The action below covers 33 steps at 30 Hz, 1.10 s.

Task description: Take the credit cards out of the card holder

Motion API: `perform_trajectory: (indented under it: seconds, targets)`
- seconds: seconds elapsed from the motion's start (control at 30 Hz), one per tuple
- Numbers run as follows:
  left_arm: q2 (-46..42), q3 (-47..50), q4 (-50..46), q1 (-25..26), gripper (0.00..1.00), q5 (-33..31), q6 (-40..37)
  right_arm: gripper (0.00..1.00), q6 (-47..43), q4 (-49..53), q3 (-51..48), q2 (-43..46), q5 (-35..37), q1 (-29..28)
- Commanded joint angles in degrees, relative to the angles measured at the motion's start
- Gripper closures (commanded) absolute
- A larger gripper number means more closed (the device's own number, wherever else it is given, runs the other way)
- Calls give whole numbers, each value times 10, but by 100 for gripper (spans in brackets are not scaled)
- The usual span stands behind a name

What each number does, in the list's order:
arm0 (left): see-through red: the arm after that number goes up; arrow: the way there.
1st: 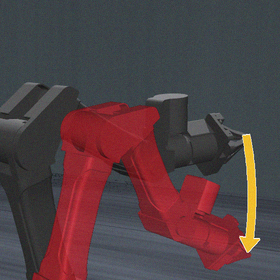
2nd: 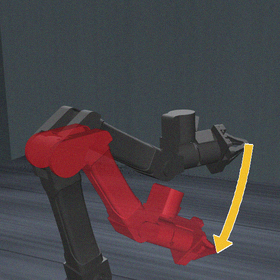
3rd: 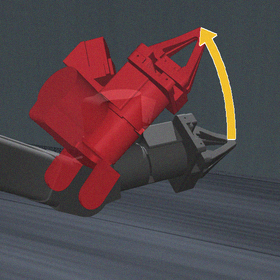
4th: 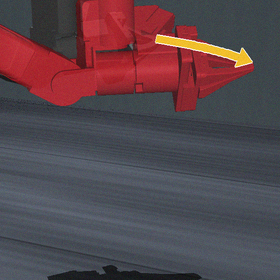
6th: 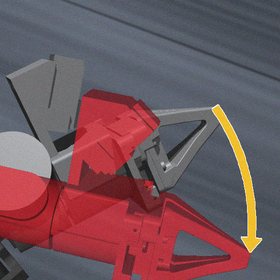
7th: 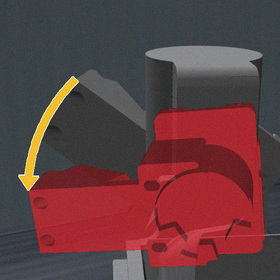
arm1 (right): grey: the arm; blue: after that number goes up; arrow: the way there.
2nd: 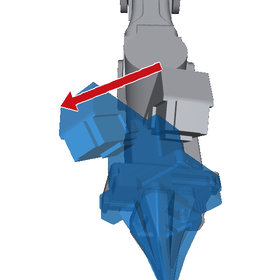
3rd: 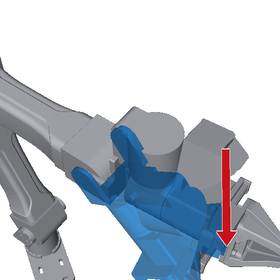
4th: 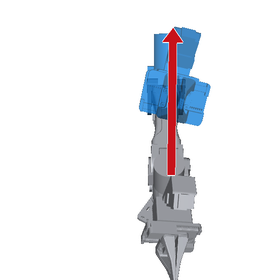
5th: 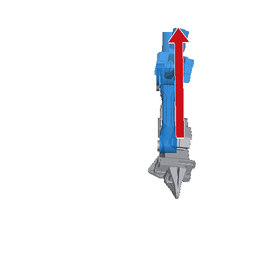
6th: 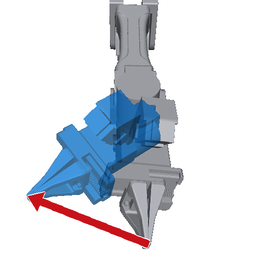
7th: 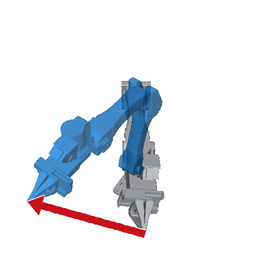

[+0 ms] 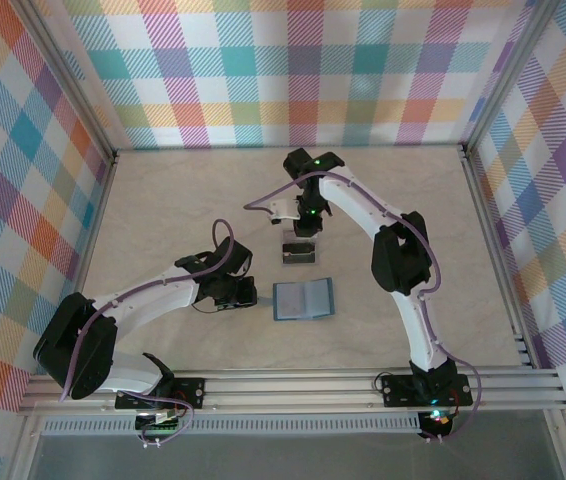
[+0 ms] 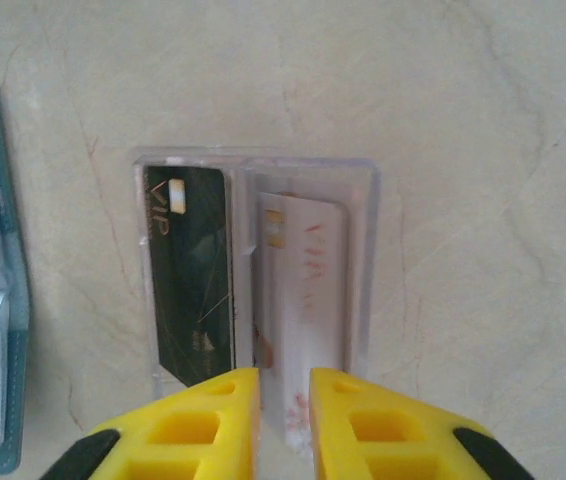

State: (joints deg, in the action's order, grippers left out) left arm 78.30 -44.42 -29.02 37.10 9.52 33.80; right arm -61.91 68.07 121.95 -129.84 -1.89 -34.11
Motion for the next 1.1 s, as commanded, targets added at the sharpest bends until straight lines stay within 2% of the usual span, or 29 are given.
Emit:
perform_trajectory:
  seconds: [0.0,0.2,0.37,0.43,0.5,0.63,0.83,1.07]
  targets:
    - [-1,4,-13,-6,86,-1,-1,74,10,-38,10,1,10,-2]
    - [9,-1,-8,-7,86,5,-4,72,20,-117,-39,44,40,-2]
    - [15,-11,2,-7,87,18,-7,71,78,-173,-83,93,39,-2]
    - [17,-17,5,-7,88,20,-9,64,126,-212,-115,118,45,-2]
    - [22,-24,4,-7,90,20,-10,64,168,-236,-150,145,46,-2]
    - [31,-38,9,-7,91,27,-10,67,264,-267,-211,197,39,-3]
    - [55,-66,2,-7,93,32,-22,75,443,-250,-267,251,17,-4]
    - [95,-86,16,-7,95,56,-24,77,647,-307,-387,330,-29,-4]
